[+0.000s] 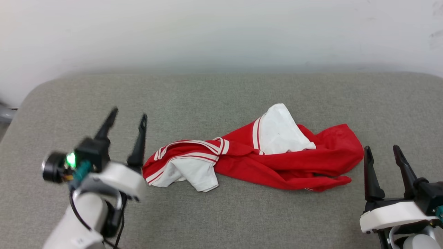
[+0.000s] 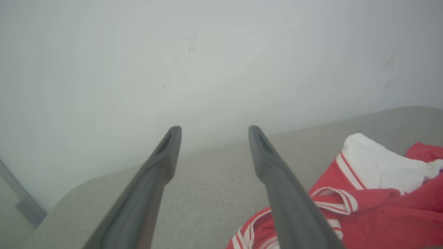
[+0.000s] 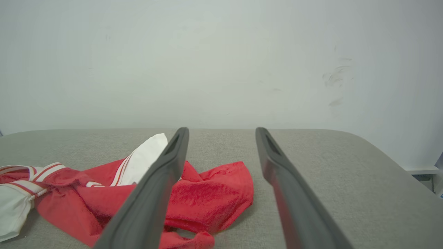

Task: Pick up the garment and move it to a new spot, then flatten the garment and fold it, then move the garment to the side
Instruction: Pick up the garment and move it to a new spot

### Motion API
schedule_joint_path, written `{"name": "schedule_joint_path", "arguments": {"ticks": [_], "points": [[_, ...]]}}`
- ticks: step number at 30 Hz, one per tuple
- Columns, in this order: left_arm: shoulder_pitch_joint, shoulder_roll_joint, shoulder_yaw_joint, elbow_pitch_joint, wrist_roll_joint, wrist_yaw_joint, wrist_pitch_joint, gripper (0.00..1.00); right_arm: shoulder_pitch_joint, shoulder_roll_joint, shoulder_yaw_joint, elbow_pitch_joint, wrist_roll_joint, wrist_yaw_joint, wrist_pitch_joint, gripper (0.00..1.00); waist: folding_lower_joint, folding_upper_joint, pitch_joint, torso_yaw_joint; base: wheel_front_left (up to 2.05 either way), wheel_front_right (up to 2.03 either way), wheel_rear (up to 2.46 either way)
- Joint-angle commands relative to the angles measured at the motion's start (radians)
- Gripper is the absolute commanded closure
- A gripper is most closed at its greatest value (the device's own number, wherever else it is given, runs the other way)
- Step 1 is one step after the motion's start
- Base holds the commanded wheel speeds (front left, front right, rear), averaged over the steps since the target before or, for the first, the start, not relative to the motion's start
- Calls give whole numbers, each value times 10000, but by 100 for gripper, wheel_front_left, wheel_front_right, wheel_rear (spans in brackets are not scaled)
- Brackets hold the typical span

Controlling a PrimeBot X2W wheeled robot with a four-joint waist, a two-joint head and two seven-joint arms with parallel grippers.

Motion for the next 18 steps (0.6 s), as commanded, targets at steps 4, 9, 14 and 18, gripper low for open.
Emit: {"name": "schedule_joint_path", "arguments": {"ticks": [4,9,14,18], "points": [[1940,-681,581,-1354,995,301,-21,0,337,19,24,17,-121,-8,-24,0,1,0,-427,172,0,0,0],[3461,-1557,1302,-2156,1689,360,-22,0,493,20,144,-8,-58,-8,-24,0,1,0,-555,196,0,0,0],[4293,-2265,1796,-2429,2415,47,-23,0,656,20,271,-11,13,-8,-24,0,1,0,-630,262,0,0,0],[4458,-2568,2034,-2432,2873,-406,-24,0,672,19,314,-18,-17,-8,-24,0,1,0,-649,300,0,0,0]]}}
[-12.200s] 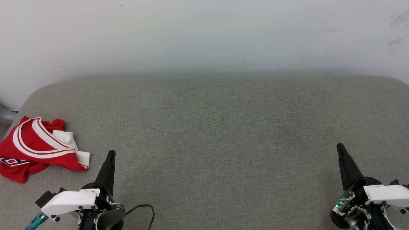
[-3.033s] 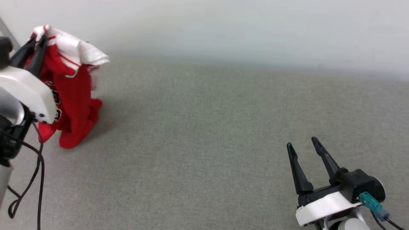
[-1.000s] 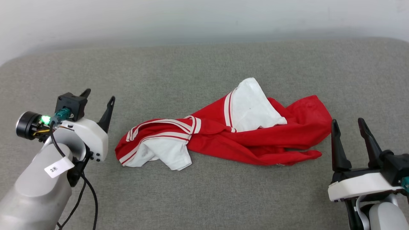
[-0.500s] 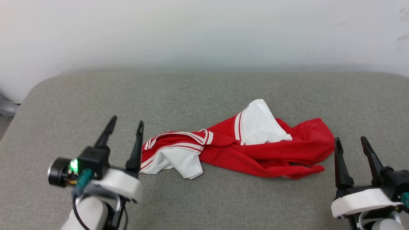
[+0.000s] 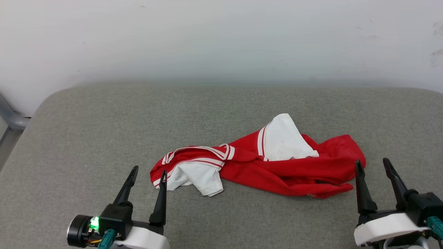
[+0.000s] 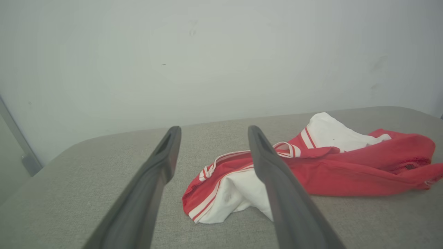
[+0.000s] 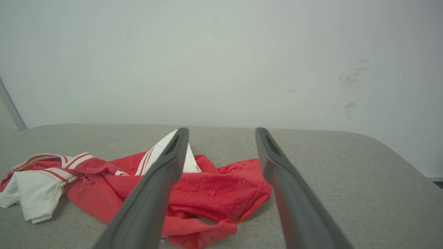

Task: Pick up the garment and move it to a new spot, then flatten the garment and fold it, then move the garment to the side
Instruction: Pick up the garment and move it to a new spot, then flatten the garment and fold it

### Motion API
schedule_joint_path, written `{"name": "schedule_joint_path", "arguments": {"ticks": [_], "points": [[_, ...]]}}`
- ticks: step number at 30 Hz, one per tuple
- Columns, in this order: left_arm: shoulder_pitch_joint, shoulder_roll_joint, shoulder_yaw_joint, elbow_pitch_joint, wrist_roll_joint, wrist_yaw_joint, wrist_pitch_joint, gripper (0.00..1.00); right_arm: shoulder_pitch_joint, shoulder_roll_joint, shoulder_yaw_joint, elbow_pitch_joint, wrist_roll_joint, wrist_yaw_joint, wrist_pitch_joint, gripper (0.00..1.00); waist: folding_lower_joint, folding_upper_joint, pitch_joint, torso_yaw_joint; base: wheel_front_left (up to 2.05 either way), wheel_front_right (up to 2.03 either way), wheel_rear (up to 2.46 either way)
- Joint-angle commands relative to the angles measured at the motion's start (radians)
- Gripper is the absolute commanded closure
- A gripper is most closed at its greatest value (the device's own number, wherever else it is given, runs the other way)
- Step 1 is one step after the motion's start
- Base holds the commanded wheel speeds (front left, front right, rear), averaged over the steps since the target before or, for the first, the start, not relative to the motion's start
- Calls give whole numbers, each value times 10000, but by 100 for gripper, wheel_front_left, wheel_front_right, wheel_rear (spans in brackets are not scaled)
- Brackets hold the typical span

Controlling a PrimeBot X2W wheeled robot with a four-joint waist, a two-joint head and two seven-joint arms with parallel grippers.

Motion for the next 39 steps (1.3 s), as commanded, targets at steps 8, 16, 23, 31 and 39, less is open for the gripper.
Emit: {"name": "schedule_joint_path", "arguments": {"ticks": [8,16,23,31,39], "points": [[-156,-478,543,-50,562,-562,-26,0,100,15,198,493,417,-10,-24,0,2,-1,135,102,0,0,0],[-344,-855,824,89,890,-949,-26,0,-1110,-612,959,1389,-300,-10,2458,0,2,-1,699,359,0,0,0],[-689,-1099,978,186,1085,-1194,-26,0,-2459,-2385,2289,1527,544,-12,6108,0,2,-1,1216,746,0,0,0],[-1042,-1346,1071,203,1180,-1348,-27,0,-3437,-3796,3516,1913,2170,-12,8494,0,2,-1,1719,1350,0,0,0],[-1157,-1441,1120,240,1229,-1423,-27,0,-3661,-4311,4393,2775,2974,-9,9262,7,2,-1,2010,1686,0,0,0]]}}
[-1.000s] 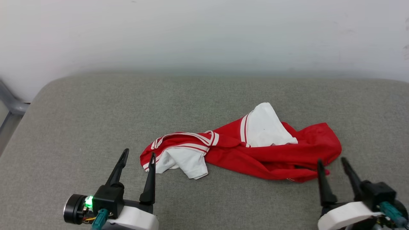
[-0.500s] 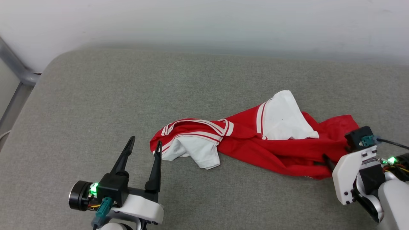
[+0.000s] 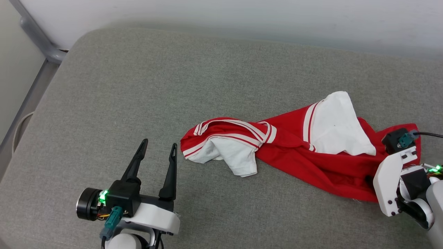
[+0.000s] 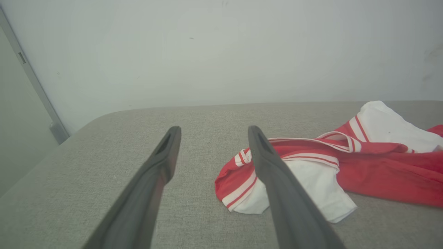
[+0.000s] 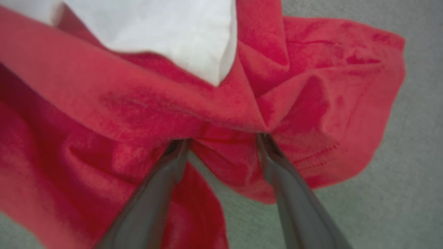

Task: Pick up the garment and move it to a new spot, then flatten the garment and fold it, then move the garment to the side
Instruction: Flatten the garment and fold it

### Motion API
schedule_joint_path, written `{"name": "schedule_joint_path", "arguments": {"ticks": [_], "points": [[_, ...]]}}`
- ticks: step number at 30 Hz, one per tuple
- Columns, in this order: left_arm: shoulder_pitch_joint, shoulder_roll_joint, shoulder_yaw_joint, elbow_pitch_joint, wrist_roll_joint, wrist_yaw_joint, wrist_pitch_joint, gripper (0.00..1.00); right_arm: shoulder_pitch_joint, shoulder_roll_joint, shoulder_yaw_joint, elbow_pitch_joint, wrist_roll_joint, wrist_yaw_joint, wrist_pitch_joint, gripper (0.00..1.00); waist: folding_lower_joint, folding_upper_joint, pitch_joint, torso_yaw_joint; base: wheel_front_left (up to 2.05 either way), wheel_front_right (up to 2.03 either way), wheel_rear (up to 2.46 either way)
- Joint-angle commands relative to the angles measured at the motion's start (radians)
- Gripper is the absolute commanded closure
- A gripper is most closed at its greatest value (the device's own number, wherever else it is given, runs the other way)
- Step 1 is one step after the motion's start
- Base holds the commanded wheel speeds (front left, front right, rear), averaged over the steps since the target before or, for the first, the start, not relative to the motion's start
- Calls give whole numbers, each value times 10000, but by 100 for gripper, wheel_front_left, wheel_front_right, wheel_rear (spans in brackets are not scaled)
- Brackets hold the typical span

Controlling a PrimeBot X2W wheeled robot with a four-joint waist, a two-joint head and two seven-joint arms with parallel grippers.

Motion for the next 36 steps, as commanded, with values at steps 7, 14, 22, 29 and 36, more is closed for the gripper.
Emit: {"name": "schedule_joint_path", "arguments": {"ticks": [7,14,22,29,36], "points": [[34,-50,112,108,63,-44,-25,0,376,-82,409,321,1206,-5,54,100,-1,0,-264,-132,0,0,0],[350,-78,187,230,73,-53,-25,0,1257,-13,255,-641,2753,-5,883,100,-1,0,-981,-428,0,0,0],[670,-102,165,251,24,-57,-23,0,2911,640,-36,-2763,3731,-5,2371,100,-1,0,-1447,-421,0,0,0],[873,-111,258,277,53,-94,-25,0,3882,1695,-153,-3898,3360,-5,2509,100,-1,0,-1692,-296,0,0,0],[948,-115,321,282,131,-119,-25,0,3940,2016,-515,-3959,2713,-5,2249,0,-1,0,-1778,-289,0,0,0]]}}
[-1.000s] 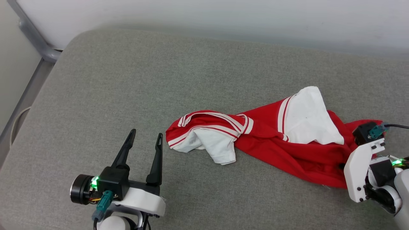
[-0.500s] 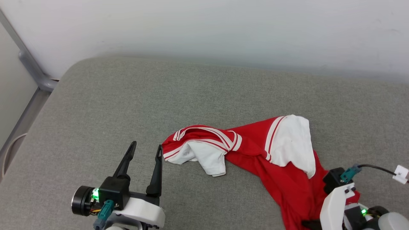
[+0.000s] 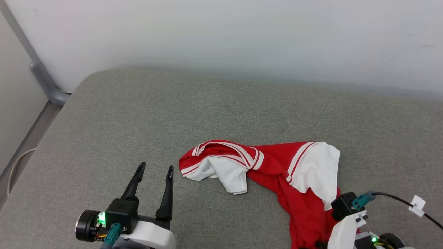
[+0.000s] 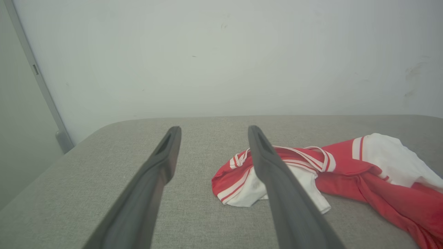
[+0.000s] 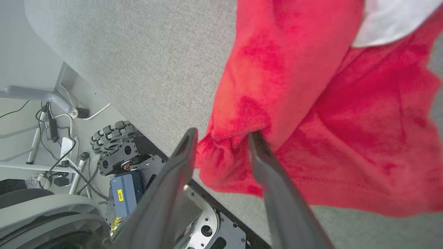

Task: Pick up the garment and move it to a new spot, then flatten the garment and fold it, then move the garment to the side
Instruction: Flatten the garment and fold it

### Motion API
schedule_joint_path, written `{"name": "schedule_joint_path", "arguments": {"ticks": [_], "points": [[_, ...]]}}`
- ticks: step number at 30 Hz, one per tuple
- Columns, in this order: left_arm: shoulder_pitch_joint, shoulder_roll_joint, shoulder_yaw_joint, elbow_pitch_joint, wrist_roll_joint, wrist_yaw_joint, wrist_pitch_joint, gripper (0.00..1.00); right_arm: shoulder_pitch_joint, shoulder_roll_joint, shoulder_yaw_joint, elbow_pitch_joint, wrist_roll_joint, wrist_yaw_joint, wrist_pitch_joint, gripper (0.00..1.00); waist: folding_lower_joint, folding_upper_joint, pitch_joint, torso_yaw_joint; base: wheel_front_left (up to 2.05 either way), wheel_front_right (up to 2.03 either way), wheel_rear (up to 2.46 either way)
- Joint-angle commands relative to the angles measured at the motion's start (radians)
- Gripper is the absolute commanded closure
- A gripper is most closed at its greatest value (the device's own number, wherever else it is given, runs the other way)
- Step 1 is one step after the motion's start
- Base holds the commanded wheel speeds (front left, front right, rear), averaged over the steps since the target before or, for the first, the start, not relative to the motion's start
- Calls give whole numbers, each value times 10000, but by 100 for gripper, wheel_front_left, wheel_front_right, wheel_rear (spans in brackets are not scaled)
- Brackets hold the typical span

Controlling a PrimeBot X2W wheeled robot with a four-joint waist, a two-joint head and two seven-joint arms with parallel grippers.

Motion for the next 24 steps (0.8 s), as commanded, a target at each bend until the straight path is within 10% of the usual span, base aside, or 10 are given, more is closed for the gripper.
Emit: {"name": "schedule_joint_path", "arguments": {"ticks": [1,12,24], "points": [[129,-18,49,-6,47,4,-25,0,-59,30,-251,-176,1,-3,69,0,0,-1,-24,-32,0,0,0],[-46,-20,-1,108,119,-78,-25,0,-1155,-72,-2227,-1481,-53,-3,2094,0,0,-1,267,-44,0,0,0],[-807,-25,-197,20,47,-82,-25,0,-4285,378,-3931,1079,-1075,-3,3014,0,0,-1,1520,496,0,0,0]]}}
